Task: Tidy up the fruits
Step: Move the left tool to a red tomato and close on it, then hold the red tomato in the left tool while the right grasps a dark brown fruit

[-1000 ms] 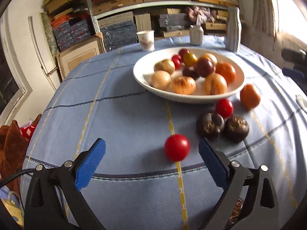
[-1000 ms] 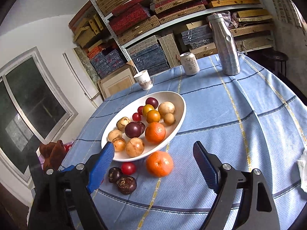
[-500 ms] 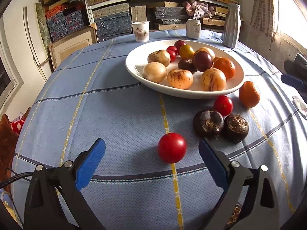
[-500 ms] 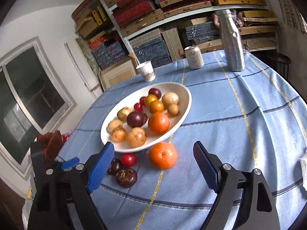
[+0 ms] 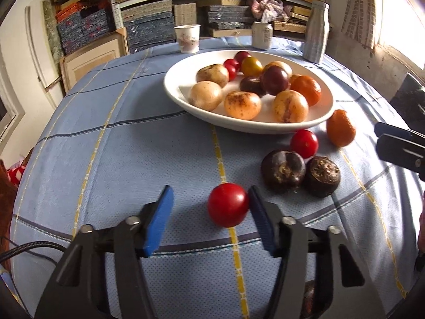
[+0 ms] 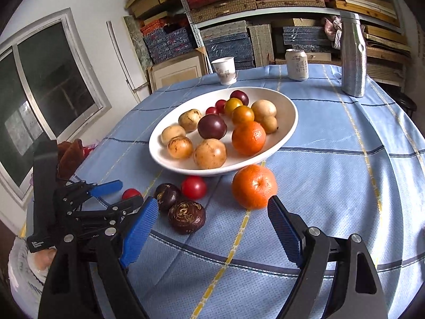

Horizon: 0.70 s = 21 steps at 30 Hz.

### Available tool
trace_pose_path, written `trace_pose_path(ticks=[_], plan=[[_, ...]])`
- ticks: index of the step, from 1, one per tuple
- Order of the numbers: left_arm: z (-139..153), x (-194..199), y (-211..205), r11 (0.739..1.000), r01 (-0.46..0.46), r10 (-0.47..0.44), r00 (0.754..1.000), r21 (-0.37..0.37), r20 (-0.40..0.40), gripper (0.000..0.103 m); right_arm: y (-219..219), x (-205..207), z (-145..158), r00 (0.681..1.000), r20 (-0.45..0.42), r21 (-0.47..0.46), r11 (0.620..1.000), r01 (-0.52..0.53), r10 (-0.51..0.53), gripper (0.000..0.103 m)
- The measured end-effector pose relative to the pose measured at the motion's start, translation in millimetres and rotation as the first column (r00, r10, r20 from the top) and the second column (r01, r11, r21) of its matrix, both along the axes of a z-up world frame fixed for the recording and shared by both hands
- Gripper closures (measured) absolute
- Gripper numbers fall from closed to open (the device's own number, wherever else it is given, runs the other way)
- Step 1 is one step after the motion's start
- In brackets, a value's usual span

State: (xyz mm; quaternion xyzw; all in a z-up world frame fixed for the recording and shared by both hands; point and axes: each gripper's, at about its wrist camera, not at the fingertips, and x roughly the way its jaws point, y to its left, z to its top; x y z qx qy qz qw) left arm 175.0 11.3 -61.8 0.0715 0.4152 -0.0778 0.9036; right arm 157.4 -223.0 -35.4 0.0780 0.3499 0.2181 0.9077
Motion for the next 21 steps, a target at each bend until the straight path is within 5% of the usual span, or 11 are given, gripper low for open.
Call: trace_pose_path(ticks=[5,11,18,21], plan=[[-2,-1,-8,0.999,0.045,-0.045,0.999,0.001,-0.016,0.072,15,-2,-6,0.999,-0.013,-0.045,0.998,-0.046,0.046,0.018],[0,2,6,0.999,-0.018,0.017,1.0,-0.042,-0.017,0.073,30,-6,-10,0.996,-0.015,-0.113,0.99,-0.087,0.086,0.019],[0,4,10,0.998,-0.035,0.033,0.999,-0.05,-0.026,0.073,55,2,-24,0.986,-0.097,-0.211,0.966,-0.152,0.134,0.043],[-1,5,10,0.998,-0.033,0.032,0.999,-0.048,-0.03,0.073,56,7,-25,0.987,-0.106,-0.205,0.968,-0.144,0.124,0.043]])
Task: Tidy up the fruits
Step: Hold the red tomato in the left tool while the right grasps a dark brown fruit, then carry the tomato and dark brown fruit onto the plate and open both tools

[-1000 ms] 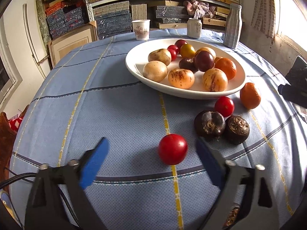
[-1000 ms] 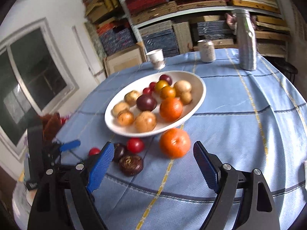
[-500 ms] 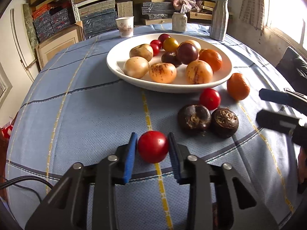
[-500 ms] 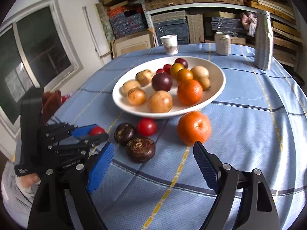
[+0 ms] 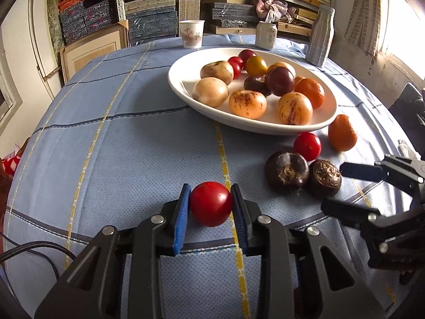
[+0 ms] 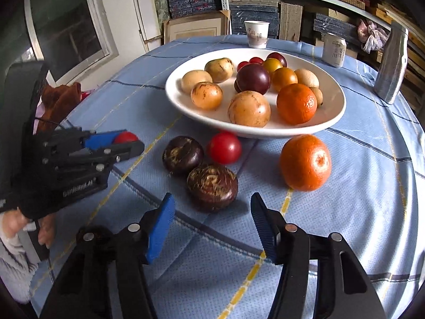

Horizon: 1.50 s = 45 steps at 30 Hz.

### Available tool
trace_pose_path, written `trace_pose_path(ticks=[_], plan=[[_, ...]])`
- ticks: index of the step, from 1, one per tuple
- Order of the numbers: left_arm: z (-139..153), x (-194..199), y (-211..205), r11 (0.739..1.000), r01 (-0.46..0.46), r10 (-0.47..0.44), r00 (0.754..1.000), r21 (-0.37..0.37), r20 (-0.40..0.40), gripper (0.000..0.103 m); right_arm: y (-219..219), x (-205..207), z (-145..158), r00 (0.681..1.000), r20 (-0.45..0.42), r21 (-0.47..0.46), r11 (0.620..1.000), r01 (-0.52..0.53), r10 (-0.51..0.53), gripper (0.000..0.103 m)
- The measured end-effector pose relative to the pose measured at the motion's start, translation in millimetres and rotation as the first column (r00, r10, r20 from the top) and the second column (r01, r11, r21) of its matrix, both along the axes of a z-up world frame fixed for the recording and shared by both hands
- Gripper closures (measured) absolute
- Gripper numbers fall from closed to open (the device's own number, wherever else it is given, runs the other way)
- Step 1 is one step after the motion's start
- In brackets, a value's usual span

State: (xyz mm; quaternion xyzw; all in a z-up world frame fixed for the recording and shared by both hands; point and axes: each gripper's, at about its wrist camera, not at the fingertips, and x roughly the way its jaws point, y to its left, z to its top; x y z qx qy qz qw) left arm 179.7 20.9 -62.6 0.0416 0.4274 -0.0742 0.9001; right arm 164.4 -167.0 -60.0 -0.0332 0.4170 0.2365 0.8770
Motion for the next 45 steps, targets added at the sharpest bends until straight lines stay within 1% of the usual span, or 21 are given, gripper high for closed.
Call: trace_pose_path(ticks=[3,5,7,8,11,18,22,24,26,30,34,37,40,41,43,45], plan=[[0,0,0,1.0,0.0,0.0,1.0,-0.001,-0.002,0.073,3,7,1,1.0,0.001,0.003,1.0,0.004,-0.004,0.043],[-1,0,0,1.0,0.001,-0.001,1.0,-0.001,-0.004,0.073,10,12,-4,1.0,-0.023,-0.015,1.0,-0.01,0.01,0.043],[-1,1,1,1.0,0.001,-0.002,1.0,-0.004,-0.007,0.073,13,13,-4,1.0,-0.019,-0.029,1.0,-0.013,0.013,0.043],[-1,1,1,1.0,0.0,-0.001,1.0,-0.003,-0.008,0.073,14,13,-4,1.0,-0.018,-0.033,0.999,-0.017,0.016,0.046],[-3,2,2,1.0,-0.007,0.007,1.0,-0.008,-0.017,0.073,12,14,-4,1.0,-0.012,-0.036,0.999,0.001,-0.002,0.058],[-2,-1,-1,1.0,0.016,-0.016,1.0,-0.015,-0.01,0.073,8,6,-2,1.0,0.002,-0.024,1.0,-0.007,0.007,0.059],[-3,0,1,0.999,0.017,-0.018,1.0,-0.029,-0.02,0.073,1,-1,1,1.0,-0.004,0.002,1.0,-0.003,0.003,0.059],[-6,2,0,0.999,0.024,-0.026,0.999,-0.035,-0.034,0.072,0,-1,-1,1.0,-0.01,0.002,1.0,0.002,-0.002,0.059],[-6,1,-2,0.999,0.024,-0.025,0.999,-0.026,-0.032,0.072,0,0,-2,1.0,-0.017,-0.002,1.0,0.006,-0.006,0.059],[-1,-2,2,1.0,-0.005,0.005,1.0,-0.026,-0.003,0.073,-3,-2,2,1.0,0.007,0.011,1.0,0.014,-0.014,0.059],[9,-9,0,1.0,-0.006,0.007,0.998,-0.014,0.057,0.073,-11,-7,10,0.998,0.043,0.046,0.998,0.034,-0.036,0.059],[22,-14,0,1.0,-0.009,0.01,0.994,-0.01,0.109,0.073,-24,-13,27,0.993,0.097,0.089,0.995,0.053,-0.061,0.059],[51,-8,4,0.999,-0.007,0.015,0.989,-0.051,0.147,0.073,-46,-13,57,0.982,0.153,0.17,0.982,0.088,-0.115,0.059],[63,-2,2,0.999,-0.005,0.012,0.987,-0.042,0.163,0.073,-56,-8,76,0.975,0.174,0.2,0.974,0.104,-0.14,0.059],[85,10,-3,1.0,-0.014,0.019,0.98,-0.025,0.197,0.073,-67,-1,101,0.964,0.206,0.219,0.968,0.124,-0.17,0.059],[104,24,-9,0.999,-0.006,0.016,0.976,-0.045,0.218,0.073,-78,11,130,0.948,0.241,0.249,0.957,0.146,-0.208,0.059]])
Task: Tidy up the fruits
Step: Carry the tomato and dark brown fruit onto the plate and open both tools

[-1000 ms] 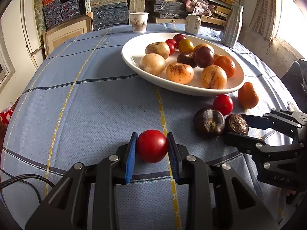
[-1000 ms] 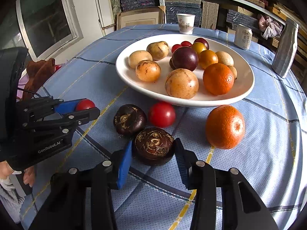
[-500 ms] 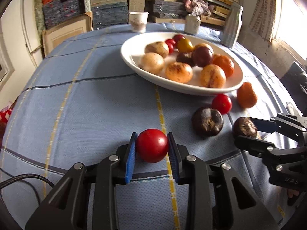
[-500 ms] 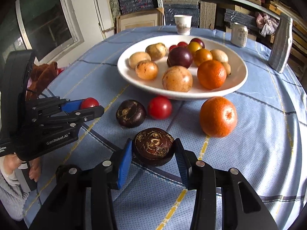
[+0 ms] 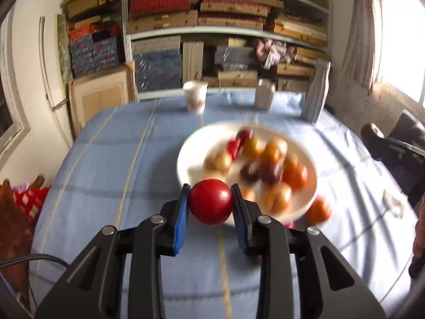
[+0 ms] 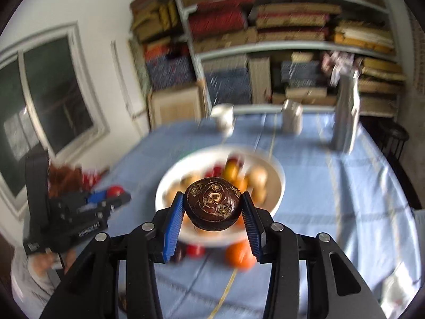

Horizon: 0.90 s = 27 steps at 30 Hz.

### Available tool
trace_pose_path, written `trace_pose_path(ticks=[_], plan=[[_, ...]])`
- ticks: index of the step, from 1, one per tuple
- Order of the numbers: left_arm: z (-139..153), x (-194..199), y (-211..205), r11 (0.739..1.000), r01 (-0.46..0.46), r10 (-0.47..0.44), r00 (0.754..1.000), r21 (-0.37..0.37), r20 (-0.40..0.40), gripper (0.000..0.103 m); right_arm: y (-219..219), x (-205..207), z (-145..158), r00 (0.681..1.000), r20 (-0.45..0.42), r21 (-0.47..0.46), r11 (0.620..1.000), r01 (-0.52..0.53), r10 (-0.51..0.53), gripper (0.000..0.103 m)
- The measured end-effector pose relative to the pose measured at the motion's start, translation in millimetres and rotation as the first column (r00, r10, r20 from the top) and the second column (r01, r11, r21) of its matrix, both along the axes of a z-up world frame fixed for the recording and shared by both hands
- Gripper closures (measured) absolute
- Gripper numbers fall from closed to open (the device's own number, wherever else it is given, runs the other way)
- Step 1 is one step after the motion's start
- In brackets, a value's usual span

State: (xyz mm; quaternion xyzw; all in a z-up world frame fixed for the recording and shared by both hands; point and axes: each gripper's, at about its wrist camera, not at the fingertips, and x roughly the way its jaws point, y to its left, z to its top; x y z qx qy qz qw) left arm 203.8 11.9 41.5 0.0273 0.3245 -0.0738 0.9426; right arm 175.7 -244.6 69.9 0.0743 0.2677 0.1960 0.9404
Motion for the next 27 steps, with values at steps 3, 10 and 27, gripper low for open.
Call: trace_pose_path(ticks=[3,10,27], plan=[[14,25,-17,1.0,0.01,-0.01,1.0,-0.018,0.017,0.073,-5,22,23,0.999,0.034,0.024,0.999,0.038,-0.039,0.059],[-24,90,-39,0.997,-0.003,-0.004,0.996,-0.073,-0.091,0.073,11,92,-25,0.992,-0.111,0.033,0.998,0.056,-0.052,0.059],[-57,112,-37,0.998,0.0,-0.011,0.989,-0.07,-0.149,0.038,25,122,-83,0.975,-0.222,0.08,0.997,0.023,-0.004,0.057]])
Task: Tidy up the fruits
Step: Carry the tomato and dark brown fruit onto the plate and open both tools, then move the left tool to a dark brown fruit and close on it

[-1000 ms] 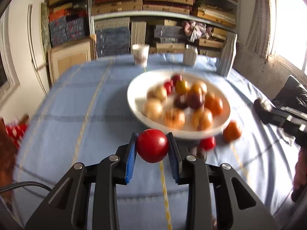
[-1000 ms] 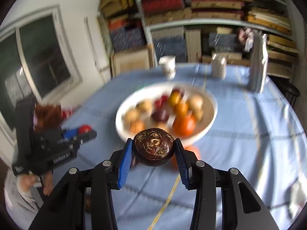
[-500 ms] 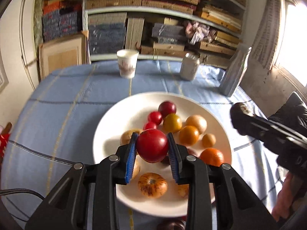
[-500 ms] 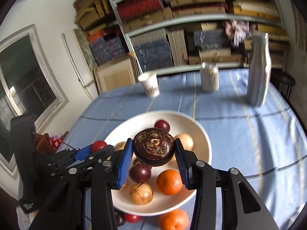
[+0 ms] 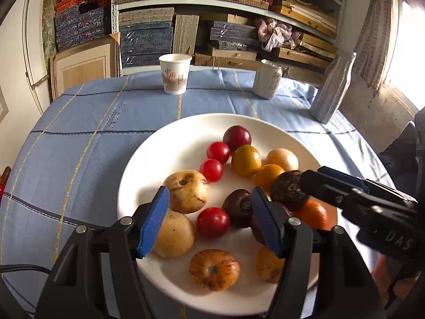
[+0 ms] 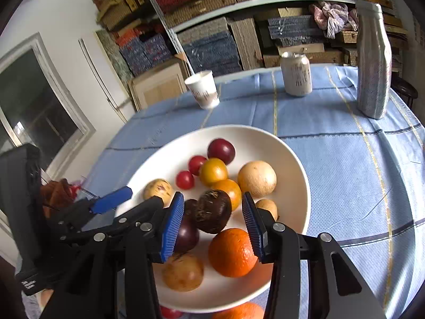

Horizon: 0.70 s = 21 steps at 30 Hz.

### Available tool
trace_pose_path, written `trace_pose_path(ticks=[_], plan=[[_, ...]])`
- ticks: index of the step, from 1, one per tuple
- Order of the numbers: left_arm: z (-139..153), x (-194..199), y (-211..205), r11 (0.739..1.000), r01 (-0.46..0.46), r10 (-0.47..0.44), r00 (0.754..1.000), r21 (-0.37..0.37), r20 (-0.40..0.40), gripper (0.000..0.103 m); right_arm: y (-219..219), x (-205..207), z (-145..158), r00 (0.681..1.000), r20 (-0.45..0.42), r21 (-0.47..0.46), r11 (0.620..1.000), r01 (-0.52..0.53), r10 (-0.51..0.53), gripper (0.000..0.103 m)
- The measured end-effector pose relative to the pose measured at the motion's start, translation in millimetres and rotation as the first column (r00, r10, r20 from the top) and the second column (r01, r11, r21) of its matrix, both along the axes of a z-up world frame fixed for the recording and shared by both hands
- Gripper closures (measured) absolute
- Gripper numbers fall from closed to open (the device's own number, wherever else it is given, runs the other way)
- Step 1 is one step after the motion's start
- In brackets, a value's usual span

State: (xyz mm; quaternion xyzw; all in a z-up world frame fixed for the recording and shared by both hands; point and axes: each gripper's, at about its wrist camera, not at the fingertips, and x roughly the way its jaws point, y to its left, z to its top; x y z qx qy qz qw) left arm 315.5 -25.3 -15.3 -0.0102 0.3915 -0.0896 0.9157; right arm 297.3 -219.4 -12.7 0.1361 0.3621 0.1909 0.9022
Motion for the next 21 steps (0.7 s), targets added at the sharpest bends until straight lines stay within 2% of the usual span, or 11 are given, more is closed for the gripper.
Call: trace_pose_path(ticks=[2,6,10,14,19,21], plan=[[8,-9,4,1.0,-0.009,0.009,1.0,-0.001,0.021,0.031,-5,-9,9,1.0,0.015,0.028,1.0,-0.005,0.004,0.055],[21,-36,19,0.999,-0.04,0.04,0.997,-0.005,0.068,0.019,-19,-36,32,0.998,0.069,0.081,0.997,-0.001,-0.004,0.041],[29,-63,34,0.998,-0.058,0.059,0.993,-0.013,0.099,0.015,-32,-67,45,0.991,0.132,0.104,0.995,0.008,-0.022,0.034],[25,-102,44,0.998,-0.055,0.056,0.992,-0.01,0.112,0.014,-53,-101,29,0.987,0.146,0.129,0.991,0.043,-0.062,0.029],[10,-162,45,0.999,-0.037,0.034,0.99,0.018,0.137,0.012,-72,-118,0,0.99,0.083,0.1,0.99,0.104,-0.113,0.029],[1,-189,43,0.999,-0.021,0.016,0.989,0.029,0.148,0.011,-78,-124,-5,0.989,0.072,0.113,0.986,0.12,-0.129,0.025]])
